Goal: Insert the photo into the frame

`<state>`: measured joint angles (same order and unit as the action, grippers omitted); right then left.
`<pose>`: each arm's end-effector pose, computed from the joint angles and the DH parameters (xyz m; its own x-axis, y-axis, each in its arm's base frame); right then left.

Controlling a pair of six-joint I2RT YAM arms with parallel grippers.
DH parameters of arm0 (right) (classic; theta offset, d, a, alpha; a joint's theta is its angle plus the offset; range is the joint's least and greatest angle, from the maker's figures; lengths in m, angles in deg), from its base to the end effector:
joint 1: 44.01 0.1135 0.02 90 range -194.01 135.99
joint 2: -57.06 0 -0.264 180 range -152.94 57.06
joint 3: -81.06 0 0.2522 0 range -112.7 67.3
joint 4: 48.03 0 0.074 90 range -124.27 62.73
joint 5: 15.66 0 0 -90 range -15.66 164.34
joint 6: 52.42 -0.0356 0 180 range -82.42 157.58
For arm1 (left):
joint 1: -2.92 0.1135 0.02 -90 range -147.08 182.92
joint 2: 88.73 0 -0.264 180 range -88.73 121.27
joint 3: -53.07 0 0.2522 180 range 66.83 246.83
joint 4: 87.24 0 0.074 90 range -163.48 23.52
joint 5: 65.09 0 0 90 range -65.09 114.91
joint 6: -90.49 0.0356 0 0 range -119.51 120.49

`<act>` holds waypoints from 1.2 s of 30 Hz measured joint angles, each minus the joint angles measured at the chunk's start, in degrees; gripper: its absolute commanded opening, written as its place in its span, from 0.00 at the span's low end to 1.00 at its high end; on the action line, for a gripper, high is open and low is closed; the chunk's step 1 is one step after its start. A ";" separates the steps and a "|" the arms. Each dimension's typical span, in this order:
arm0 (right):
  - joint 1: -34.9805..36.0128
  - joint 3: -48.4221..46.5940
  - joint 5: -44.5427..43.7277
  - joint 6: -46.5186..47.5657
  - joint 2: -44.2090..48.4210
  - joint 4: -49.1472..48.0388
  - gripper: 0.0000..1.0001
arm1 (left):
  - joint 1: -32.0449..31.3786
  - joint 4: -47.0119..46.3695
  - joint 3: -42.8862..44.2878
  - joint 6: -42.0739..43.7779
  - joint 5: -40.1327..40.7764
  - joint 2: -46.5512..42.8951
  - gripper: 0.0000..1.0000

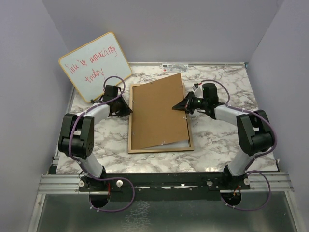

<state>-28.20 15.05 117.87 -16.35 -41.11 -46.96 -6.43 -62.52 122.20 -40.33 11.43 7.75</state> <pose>0.3344 0.1202 0.1859 -0.9182 0.3491 -0.1874 -0.0165 0.4390 0.8983 0.3347 -0.0635 0.1743 -0.7847 -0.5150 -0.3450 -0.2822 0.7923 -0.5410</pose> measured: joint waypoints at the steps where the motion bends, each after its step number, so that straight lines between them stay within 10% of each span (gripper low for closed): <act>1: -0.02 -0.28 0.31 0.48 -0.46 -0.02 0.01 | 0.00 -0.02 0.00 0.09 -0.11 0.07 0.22; 21: -0.11 -7.85 1.86 9.46 -5.40 11.98 0.42 | 0.17 1.36 2.95 1.27 -0.66 0.20 0.26; 36: 0.00 -18.36 -3.34 22.67 -8.24 33.59 0.76 | 1.42 3.69 7.15 2.75 -0.48 0.90 0.68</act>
<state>-28.20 -3.31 114.53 6.31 -49.35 -13.37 -5.01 -58.83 129.35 -37.58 10.95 8.65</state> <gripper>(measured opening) 0.757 0.636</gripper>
